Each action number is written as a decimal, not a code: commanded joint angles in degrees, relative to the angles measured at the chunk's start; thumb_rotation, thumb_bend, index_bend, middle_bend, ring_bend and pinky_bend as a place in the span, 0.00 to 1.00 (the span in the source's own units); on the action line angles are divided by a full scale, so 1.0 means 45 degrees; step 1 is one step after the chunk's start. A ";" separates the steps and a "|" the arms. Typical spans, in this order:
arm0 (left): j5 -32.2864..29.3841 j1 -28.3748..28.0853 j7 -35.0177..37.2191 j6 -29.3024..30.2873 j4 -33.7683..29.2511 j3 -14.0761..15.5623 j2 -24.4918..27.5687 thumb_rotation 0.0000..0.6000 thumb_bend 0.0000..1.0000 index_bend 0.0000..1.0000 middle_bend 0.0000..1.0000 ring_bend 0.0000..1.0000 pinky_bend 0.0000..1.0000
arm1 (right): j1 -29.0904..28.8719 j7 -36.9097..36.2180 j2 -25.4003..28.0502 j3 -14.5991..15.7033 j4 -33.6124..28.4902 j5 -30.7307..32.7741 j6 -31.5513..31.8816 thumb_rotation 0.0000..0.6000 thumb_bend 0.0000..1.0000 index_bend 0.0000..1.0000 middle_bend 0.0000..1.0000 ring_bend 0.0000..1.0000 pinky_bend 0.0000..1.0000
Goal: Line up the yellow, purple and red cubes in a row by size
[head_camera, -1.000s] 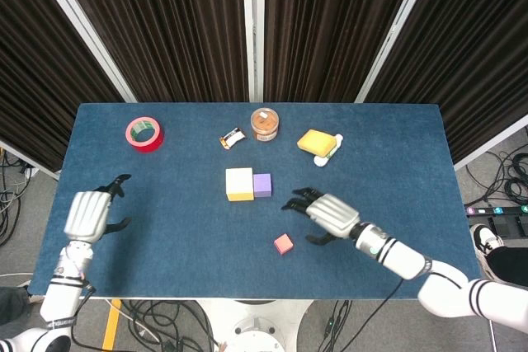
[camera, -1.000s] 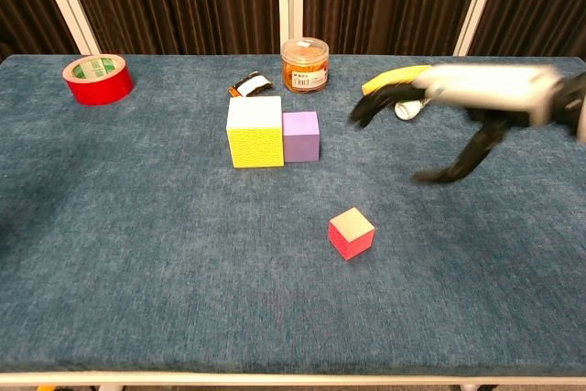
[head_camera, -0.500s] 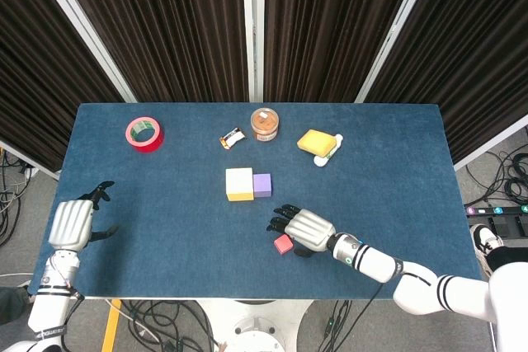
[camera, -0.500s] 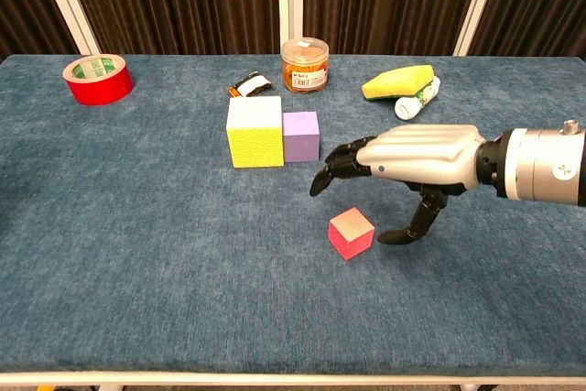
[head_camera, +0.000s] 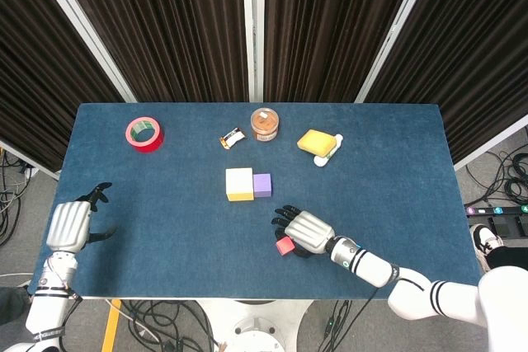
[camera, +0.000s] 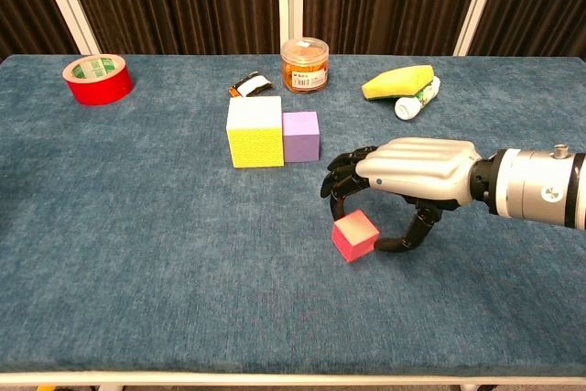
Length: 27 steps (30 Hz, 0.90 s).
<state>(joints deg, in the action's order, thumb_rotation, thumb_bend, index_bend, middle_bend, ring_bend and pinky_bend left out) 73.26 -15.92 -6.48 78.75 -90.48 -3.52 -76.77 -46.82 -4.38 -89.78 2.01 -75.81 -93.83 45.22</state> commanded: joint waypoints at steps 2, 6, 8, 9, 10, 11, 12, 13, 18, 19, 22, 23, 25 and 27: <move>0.0055 0.0055 0.0085 -0.0056 0.0066 -0.0038 -0.0015 1.00 0.19 0.25 0.50 0.50 0.70 | 0.0402 0.0261 -0.0014 -0.0179 -0.0128 0.0436 0.0575 1.00 0.31 0.42 0.17 0.00 0.08; 0.0164 0.0106 0.0214 -0.0123 0.0127 -0.0061 -0.0004 1.00 0.19 0.25 0.50 0.50 0.70 | 0.0930 0.0361 0.0506 -0.0462 -0.0479 0.1131 0.1215 1.00 0.31 0.44 0.17 0.00 0.08; 0.0236 0.0137 0.0275 -0.0137 0.0140 -0.0069 0.0021 1.00 0.19 0.25 0.50 0.50 0.70 | 0.1165 0.0307 0.0858 -0.0710 -0.0634 0.1699 0.1374 1.00 0.31 0.44 0.18 0.00 0.08; 0.0268 0.0152 0.0304 -0.0140 0.0142 -0.0071 0.0032 1.00 0.19 0.25 0.50 0.50 0.70 | 0.1218 0.0295 0.0990 -0.0848 -0.0658 0.1997 0.1343 1.00 0.31 0.44 0.18 0.00 0.08; 0.0298 0.0166 0.0342 -0.0151 0.0141 -0.0084 0.0042 1.00 0.19 0.26 0.50 0.50 0.70 | 0.1245 0.0326 0.1135 -0.1055 -0.0634 0.2467 0.1198 1.00 0.31 0.44 0.18 0.00 0.08; 0.0326 0.0182 0.0370 -0.0148 0.0137 -0.0089 0.0051 1.00 0.19 0.26 0.50 0.50 0.70 | 0.1234 0.0389 0.1200 -0.1220 -0.0571 0.2864 0.1021 1.00 0.31 0.44 0.18 0.00 0.08; 0.0356 0.0194 0.0397 -0.0148 0.0135 -0.0094 0.0056 1.00 0.19 0.26 0.50 0.50 0.70 | 0.1197 0.0476 0.1226 -0.1365 -0.0514 0.3220 0.0829 1.00 0.31 0.44 0.18 0.00 0.08; 0.0394 0.0208 0.0431 -0.0158 0.0132 -0.0097 0.0057 1.00 0.19 0.25 0.50 0.50 0.70 | 0.1104 0.0602 0.1194 -0.1564 -0.0397 0.3697 0.0531 1.00 0.31 0.44 0.18 0.00 0.08; 0.0514 0.0241 0.0478 -0.0199 0.0106 -0.0125 0.0085 1.00 0.19 0.25 0.50 0.50 0.70 | 0.0422 0.1219 0.0493 -0.2250 0.0483 0.5265 -0.0699 1.00 0.31 0.44 0.16 0.00 0.07; 0.0513 0.0264 0.0491 -0.0205 0.0111 -0.0130 0.0088 1.00 0.19 0.26 0.50 0.50 0.70 | 0.0211 0.1414 0.0221 -0.2413 0.0802 0.5634 -0.0964 1.00 0.31 0.44 0.16 0.00 0.07; 0.0447 0.0322 0.0575 -0.0271 0.0169 -0.0149 0.0090 1.00 0.19 0.25 0.50 0.50 0.70 | -0.0289 0.1853 -0.0475 -0.2761 0.1595 0.6497 -0.1533 1.00 0.31 0.44 0.15 0.00 0.05; 0.0417 0.0344 0.0601 -0.0296 0.0212 -0.0151 0.0085 1.00 0.19 0.25 0.50 0.50 0.70 | -0.0429 0.1953 -0.0692 -0.2877 0.1826 0.6758 -0.1655 1.00 0.31 0.44 0.15 0.00 0.04; 0.0347 0.0376 0.0672 -0.0389 0.0313 -0.0154 0.0085 1.00 0.19 0.25 0.50 0.50 0.70 | -0.0733 0.2053 -0.1196 -0.3131 0.2331 0.7276 -0.1921 1.00 0.31 0.44 0.15 0.00 0.03; 0.0333 0.0401 0.0738 -0.0458 0.0376 -0.0142 0.0098 1.00 0.19 0.25 0.50 0.50 0.70 | -0.1009 0.2118 -0.1570 -0.3291 0.2748 0.7578 -0.2171 1.00 0.31 0.44 0.14 0.00 0.03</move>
<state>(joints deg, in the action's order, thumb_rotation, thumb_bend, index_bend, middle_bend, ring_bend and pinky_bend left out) 74.80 -14.16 -3.21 76.74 -88.84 -4.17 -76.35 -49.87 4.33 -95.14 -11.62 -65.20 -61.15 36.87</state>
